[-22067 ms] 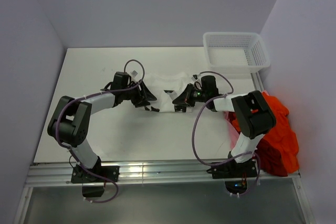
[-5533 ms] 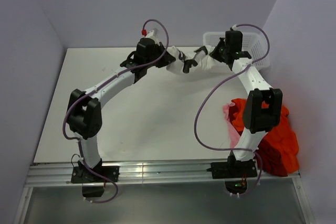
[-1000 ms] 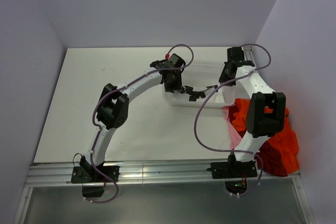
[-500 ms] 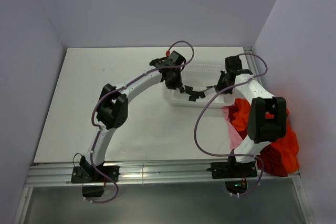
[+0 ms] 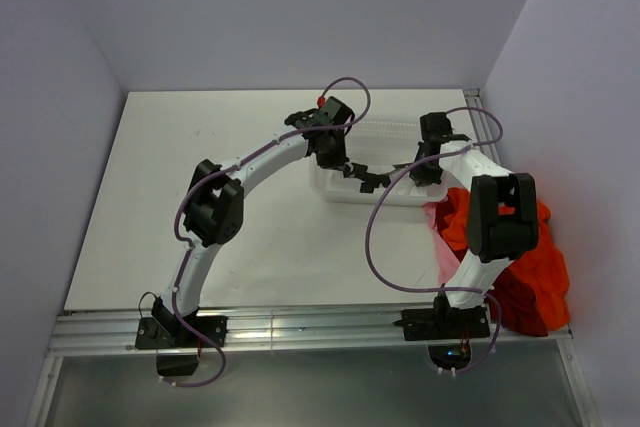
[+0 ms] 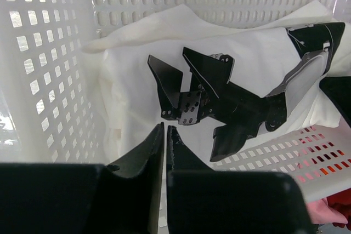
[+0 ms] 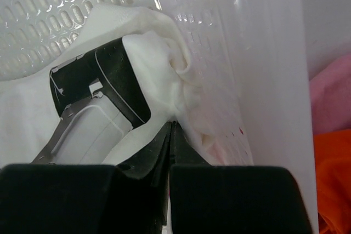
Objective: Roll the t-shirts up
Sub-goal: Place the rolled tshirt into the container
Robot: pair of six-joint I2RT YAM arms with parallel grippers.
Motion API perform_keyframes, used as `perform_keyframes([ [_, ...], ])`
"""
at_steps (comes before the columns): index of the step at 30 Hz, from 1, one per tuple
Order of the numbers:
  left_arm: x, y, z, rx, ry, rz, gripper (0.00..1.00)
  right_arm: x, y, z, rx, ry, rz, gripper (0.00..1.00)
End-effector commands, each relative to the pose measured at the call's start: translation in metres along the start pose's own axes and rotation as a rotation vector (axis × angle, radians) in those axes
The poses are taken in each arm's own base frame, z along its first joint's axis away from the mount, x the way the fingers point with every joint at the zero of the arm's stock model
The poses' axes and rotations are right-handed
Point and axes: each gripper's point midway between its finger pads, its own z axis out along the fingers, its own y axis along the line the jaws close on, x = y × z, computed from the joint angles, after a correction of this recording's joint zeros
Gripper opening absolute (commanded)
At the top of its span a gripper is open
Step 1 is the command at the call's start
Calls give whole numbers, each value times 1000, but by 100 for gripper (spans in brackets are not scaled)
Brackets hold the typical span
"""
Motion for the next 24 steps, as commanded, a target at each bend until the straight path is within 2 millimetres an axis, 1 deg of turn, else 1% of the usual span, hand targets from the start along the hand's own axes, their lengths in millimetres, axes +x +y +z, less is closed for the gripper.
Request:
perform_keyframes([
  [1,2,-2,-1,11,3,22,10,-10,-4,2,57,-34,2,0],
  [3,12,6,9,-13,31,24,8,-9,-4,3,61,-31,0,0],
  [5,18,12,15,-29,47,26,6,-10,-4,3,61,-31,0,0],
  [6,22,17,21,-47,58,30,4,-10,-5,3,68,-34,3,0],
  [9,30,32,32,-98,85,30,1,-11,-7,3,80,-37,2,0],
  [12,31,44,36,-139,78,23,0,-12,-9,2,93,-42,3,0],
  [14,28,45,35,-146,59,19,1,-13,-10,1,100,-45,5,0],
  [15,23,38,31,-119,41,20,3,-14,-10,1,99,-47,5,0],
  [16,20,35,28,-101,30,19,9,-16,-8,-1,88,-51,8,0],
  [17,14,31,23,-87,12,18,13,-17,-7,-3,82,-55,9,0],
  [18,6,23,12,-65,-17,16,16,-19,-6,-5,77,-61,11,0],
  [19,-2,17,5,-48,-43,14,24,-24,-4,-9,69,-70,13,1],
  [20,-8,12,-4,-29,-59,18,27,-27,-2,-13,64,-80,15,2],
  [21,-20,2,-14,-6,-89,19,31,-36,1,-19,55,-99,20,2],
  [22,-21,2,-19,-10,-83,21,37,-38,0,-24,60,-98,18,2],
  [23,-34,-10,-31,21,-112,27,40,-41,2,-28,52,-104,20,3],
  [24,-36,-12,-36,25,-109,30,43,-48,6,-37,33,-125,24,4],
])
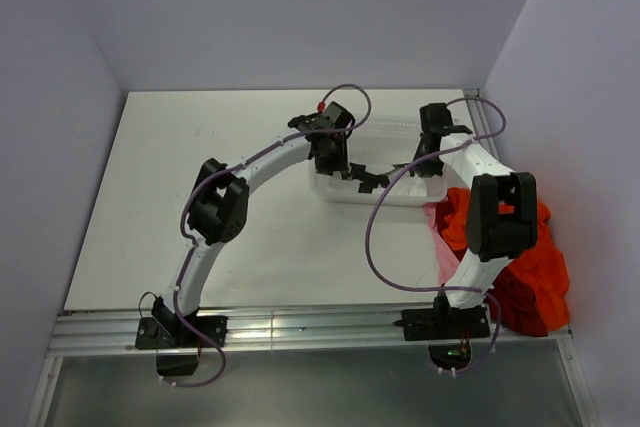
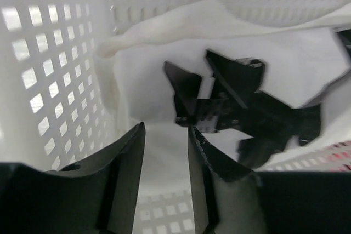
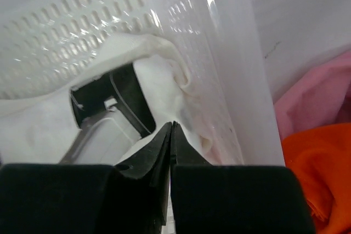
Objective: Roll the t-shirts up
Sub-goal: Place the rolled tshirt into the container
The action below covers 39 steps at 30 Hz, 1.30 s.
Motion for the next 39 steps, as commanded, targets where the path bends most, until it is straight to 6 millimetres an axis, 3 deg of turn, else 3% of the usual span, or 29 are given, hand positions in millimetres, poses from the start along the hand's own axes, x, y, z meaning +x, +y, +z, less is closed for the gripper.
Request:
perform_keyframes([
  [1,-54,-34,-69,111,-155,14,44,-35,8,-31,-33,-97,20,5],
  [4,-63,-44,-91,162,-187,13,47,-42,21,-50,-124,-133,26,13],
  [5,-65,-45,-101,175,-205,10,47,-41,28,-56,-174,-133,22,23],
  [9,-66,-39,-126,198,-244,-2,48,-36,41,-84,-315,-180,19,34],
  [14,-61,-29,-172,221,-279,-5,52,-34,56,-135,-476,-261,-6,50],
  [15,-59,-24,-178,207,-288,-6,54,-28,61,-145,-513,-256,-23,54],
  [16,-61,-20,-194,211,-312,-10,65,-23,65,-150,-525,-248,-43,63],
  [17,-54,-11,-192,191,-301,-10,76,-20,68,-155,-531,-245,-50,66],
  [18,-52,-9,-195,198,-308,-11,95,-11,73,-162,-543,-233,-72,68],
  [19,-43,2,-199,195,-307,-14,98,-7,77,-166,-552,-231,-72,75],
  [21,-44,12,-203,209,-336,-41,99,6,82,-177,-573,-234,-76,79],
  [22,-34,26,-205,200,-329,-55,100,16,91,-185,-596,-227,-78,81],
  [24,-32,44,-209,181,-350,-85,99,30,94,-193,-604,-215,-65,82],
  [28,-24,87,-235,115,-445,-156,99,64,115,-203,-642,-160,7,82],
  [32,-23,123,-259,121,-529,-255,99,111,152,-200,-678,-89,-13,84],
  [35,-21,148,-279,102,-609,-321,99,131,184,-191,-665,-42,-9,84],
  [36,-18,153,-287,105,-635,-329,99,147,196,-193,-666,-10,-10,84],
  [38,-16,160,-295,99,-660,-339,99,155,214,-196,-657,7,-1,85],
  [39,-14,164,-297,85,-665,-341,99,168,224,-186,-621,31,14,84],
])
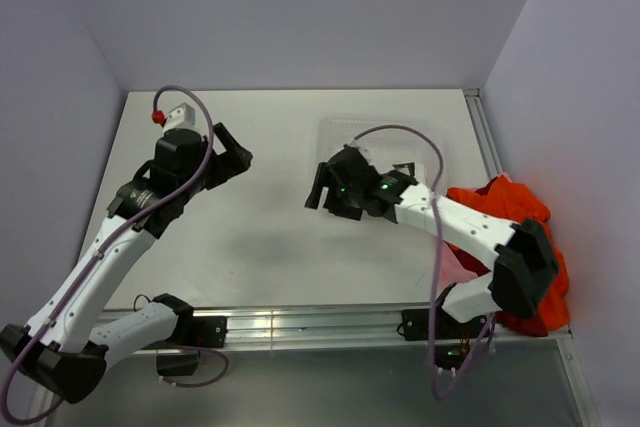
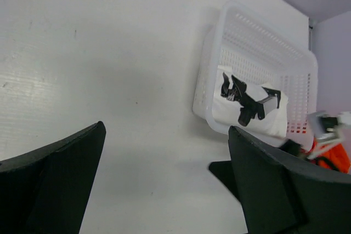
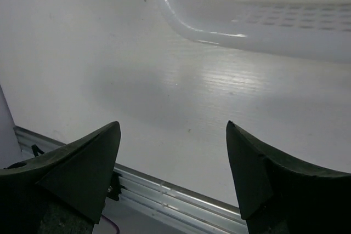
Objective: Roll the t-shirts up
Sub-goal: Place the rolled tshirt into the container
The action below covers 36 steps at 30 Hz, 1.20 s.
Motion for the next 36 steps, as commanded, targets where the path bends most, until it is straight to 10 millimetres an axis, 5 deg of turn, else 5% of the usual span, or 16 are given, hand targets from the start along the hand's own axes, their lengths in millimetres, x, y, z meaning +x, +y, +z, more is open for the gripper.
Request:
perform_keyframes([
  [1,-18,3,-11,1,-90,-32,100,-4,36,20,11,-65,125,84],
  [7,-11,14,-14,-20,-74,-19,100,-3,46,57,108,-143,183,85],
  [13,-7,16,-15,-14,-66,-10,99,-2,11,85,242,-164,156,85],
  [23,2,14,-9,16,-48,-4,100,-9,-75,62,318,-280,147,87],
  [28,6,10,-4,33,-28,-1,100,-36,-129,52,359,-317,181,87],
  [36,14,9,7,37,2,3,100,-94,-177,42,438,-362,146,90],
])
